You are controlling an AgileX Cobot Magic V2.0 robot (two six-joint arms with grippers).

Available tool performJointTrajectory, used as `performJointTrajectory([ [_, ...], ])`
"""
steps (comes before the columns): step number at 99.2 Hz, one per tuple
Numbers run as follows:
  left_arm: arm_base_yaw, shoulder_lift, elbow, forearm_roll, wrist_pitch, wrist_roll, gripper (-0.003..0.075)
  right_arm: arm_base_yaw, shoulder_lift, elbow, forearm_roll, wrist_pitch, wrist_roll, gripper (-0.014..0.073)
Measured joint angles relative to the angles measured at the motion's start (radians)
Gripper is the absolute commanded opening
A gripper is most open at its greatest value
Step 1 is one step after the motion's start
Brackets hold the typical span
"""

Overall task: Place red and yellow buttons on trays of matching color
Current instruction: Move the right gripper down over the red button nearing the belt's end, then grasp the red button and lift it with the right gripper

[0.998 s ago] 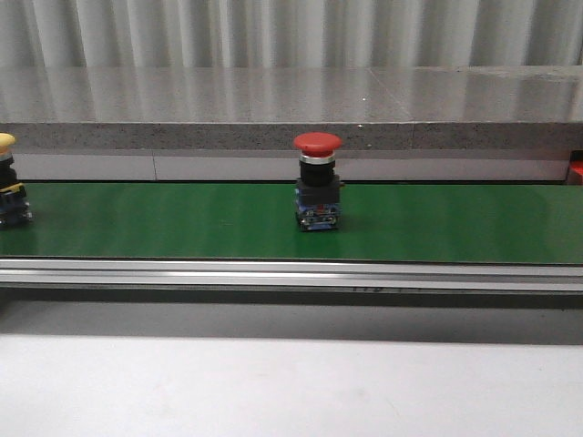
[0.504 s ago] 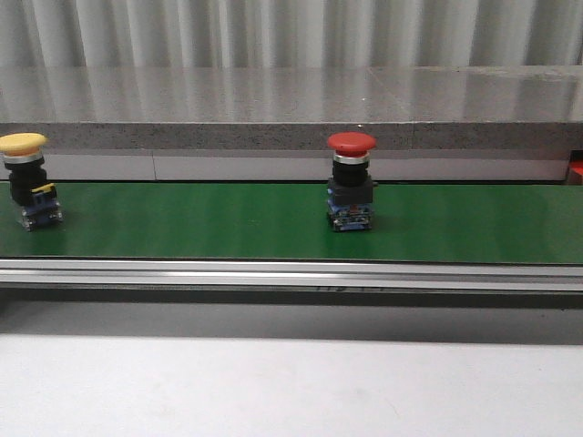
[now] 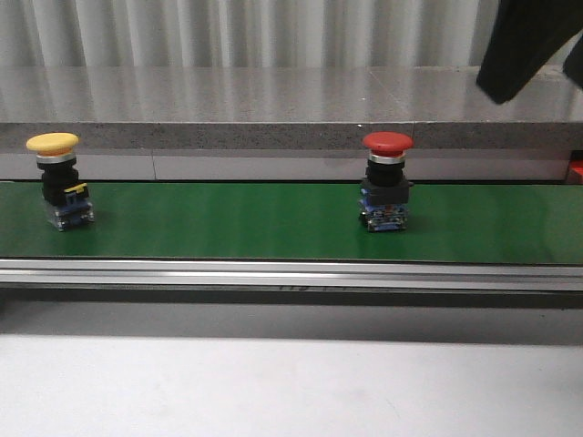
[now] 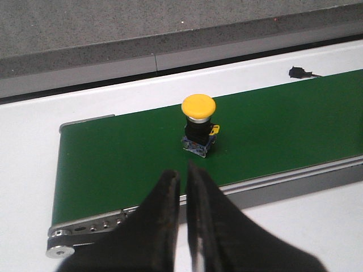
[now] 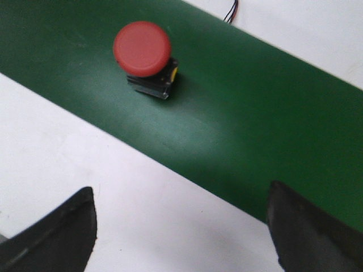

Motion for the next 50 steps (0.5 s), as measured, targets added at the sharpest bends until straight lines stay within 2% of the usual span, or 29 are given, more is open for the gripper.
performJointTrajectory([
  [14,0.000,0.000,0.000,0.000,0.000,0.000,-0.0006,0.004,0.136,-0.084,0.008,0.056,0.002,0.0612],
  [50,0.000,0.000,0.000,0.000,0.000,0.000,-0.0006,0.006,0.351,-0.216,0.013,0.074,0.004,0.0612],
])
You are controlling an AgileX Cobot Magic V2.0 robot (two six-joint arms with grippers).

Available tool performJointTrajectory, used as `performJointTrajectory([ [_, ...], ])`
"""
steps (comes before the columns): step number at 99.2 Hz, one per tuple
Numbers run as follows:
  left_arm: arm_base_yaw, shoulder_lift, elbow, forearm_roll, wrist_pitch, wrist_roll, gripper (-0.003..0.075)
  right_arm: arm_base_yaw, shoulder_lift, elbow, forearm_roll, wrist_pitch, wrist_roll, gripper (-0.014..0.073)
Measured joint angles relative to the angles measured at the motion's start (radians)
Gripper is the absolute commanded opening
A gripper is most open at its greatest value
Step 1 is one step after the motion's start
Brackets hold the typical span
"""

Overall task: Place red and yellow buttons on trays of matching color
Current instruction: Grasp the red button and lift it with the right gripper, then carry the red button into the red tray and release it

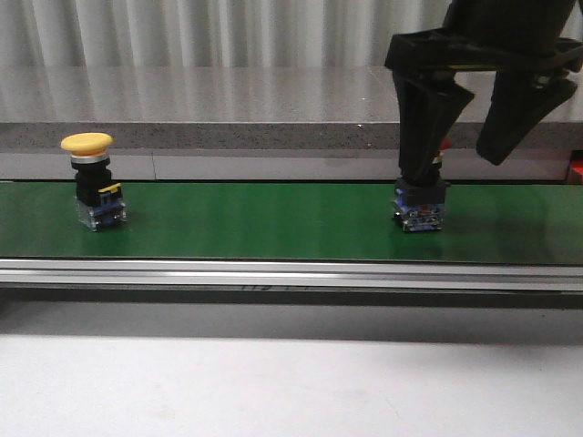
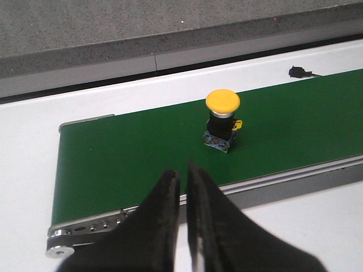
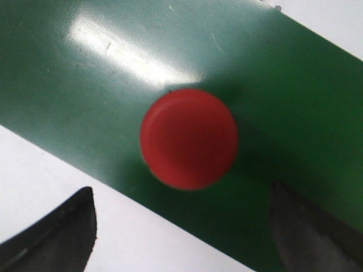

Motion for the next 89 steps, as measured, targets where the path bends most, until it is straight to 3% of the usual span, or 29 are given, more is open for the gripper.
performJointTrajectory([
  [16,0.000,0.000,0.000,0.000,0.002,0.000,-0.0006,-0.009,0.078,-0.038,0.000,-0.002,0.000,0.0580],
  [35,0.000,0.000,0.000,0.000,0.002,0.000,-0.0006,-0.030,0.141,-0.057,0.000,0.000,0.000,0.0215],
  [42,0.000,0.000,0.000,0.000,0.002,0.000,-0.0006,-0.032,0.144,-0.058,-0.002,0.002,0.000,0.0151],
  [66,0.000,0.000,0.002,0.000,0.003,0.000,-0.0006,-0.049,0.134,-0.118,-0.002,0.040,0.000,0.0147],
  [89,0.000,0.000,0.002,0.000,0.003,0.000,-0.0006,-0.177,0.056,-0.170,-0.002,0.064,0.002,0.0147],
])
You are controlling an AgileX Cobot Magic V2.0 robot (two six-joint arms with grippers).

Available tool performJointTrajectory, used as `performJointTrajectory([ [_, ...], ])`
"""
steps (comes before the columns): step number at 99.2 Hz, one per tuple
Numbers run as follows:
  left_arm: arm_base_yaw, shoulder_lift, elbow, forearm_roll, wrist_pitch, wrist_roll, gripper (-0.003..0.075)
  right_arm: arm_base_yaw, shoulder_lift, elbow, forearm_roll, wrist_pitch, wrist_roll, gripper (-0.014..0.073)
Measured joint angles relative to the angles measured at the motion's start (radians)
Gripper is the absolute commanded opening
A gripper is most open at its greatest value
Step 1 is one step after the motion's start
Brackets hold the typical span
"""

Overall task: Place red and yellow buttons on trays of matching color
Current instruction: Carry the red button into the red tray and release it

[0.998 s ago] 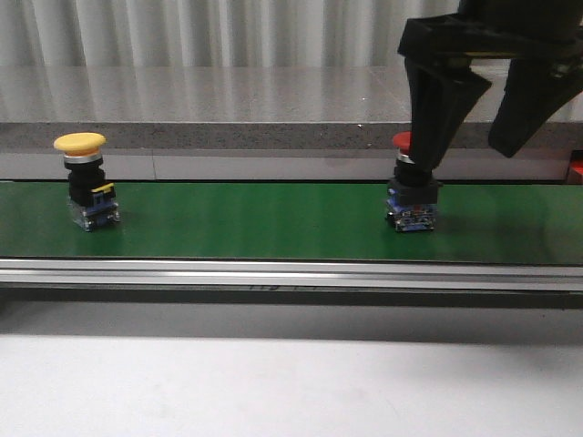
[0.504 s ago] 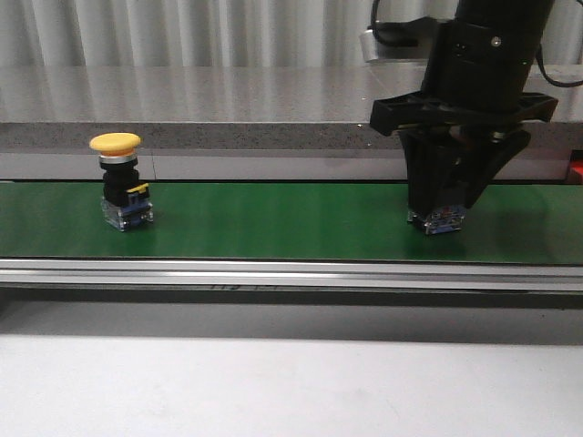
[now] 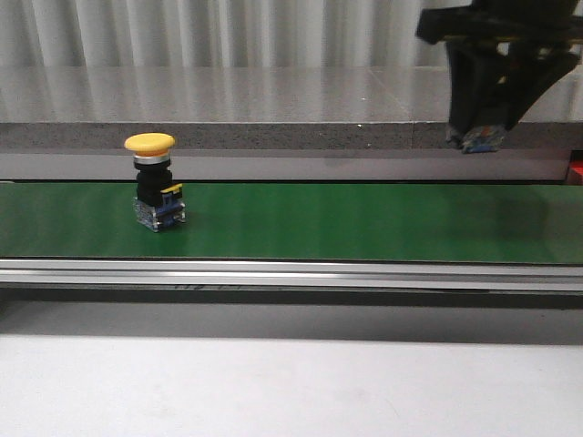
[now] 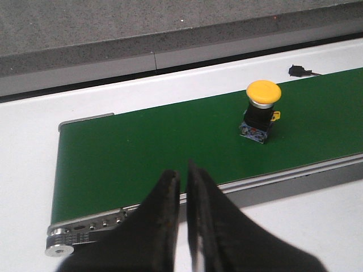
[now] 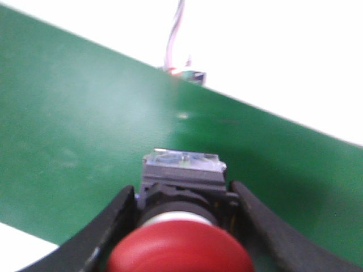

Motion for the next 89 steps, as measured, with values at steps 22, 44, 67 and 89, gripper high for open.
performJointTrajectory([
  [22,0.000,0.000,0.000,0.000,0.000,0.000,-0.0006,-0.201,-0.042,-0.006,-0.023,0.023,0.000,0.0147],
  [44,0.000,0.000,0.000,0.000,0.000,0.000,-0.0006,-0.405,-0.042,-0.006,-0.024,0.029,0.000,0.0147],
  [67,0.000,0.000,0.000,0.000,0.000,0.000,-0.0006,-0.615,-0.030,-0.006,-0.034,0.016,0.000,0.0147],
  [89,0.000,0.000,0.000,0.000,0.000,0.000,-0.0006,-0.765,0.036,-0.006,-0.042,-0.039,0.008,0.0147],
])
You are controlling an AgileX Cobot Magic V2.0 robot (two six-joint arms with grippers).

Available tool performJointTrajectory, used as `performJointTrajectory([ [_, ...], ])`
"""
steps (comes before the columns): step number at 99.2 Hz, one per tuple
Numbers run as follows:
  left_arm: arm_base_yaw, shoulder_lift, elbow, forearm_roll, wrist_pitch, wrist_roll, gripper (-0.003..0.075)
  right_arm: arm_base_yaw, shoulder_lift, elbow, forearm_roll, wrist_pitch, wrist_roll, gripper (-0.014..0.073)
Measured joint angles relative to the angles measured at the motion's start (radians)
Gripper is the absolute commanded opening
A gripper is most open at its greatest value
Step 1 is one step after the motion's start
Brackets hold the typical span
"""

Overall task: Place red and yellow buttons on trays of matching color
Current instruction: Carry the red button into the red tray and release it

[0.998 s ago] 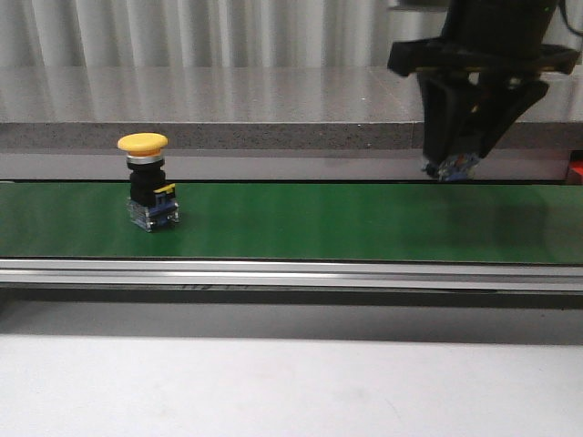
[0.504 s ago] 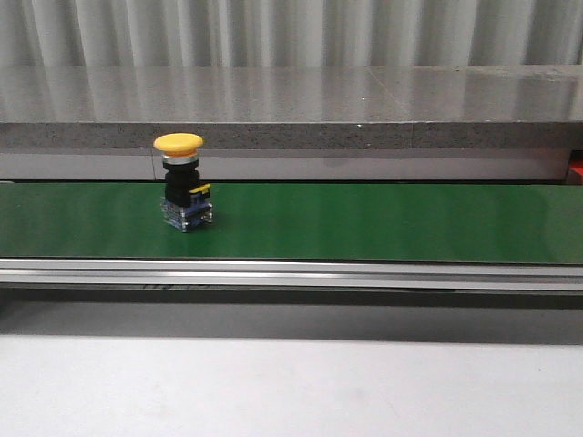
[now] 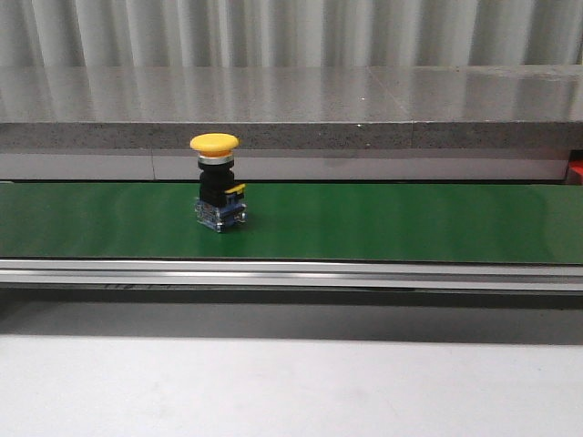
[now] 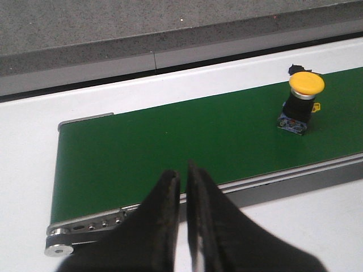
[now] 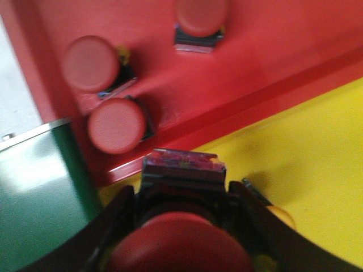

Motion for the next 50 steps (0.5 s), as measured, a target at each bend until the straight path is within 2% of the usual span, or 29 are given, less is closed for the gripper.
performJointTrajectory([
  [10,0.000,0.000,0.000,0.000,0.000,0.000,-0.0006,-0.031,0.038,0.000,-0.003,-0.035,0.005,0.0147],
  [50,0.000,0.000,0.000,0.000,0.002,0.000,-0.0006,-0.034,0.234,0.000,-0.001,-0.216,0.007,0.0147],
])
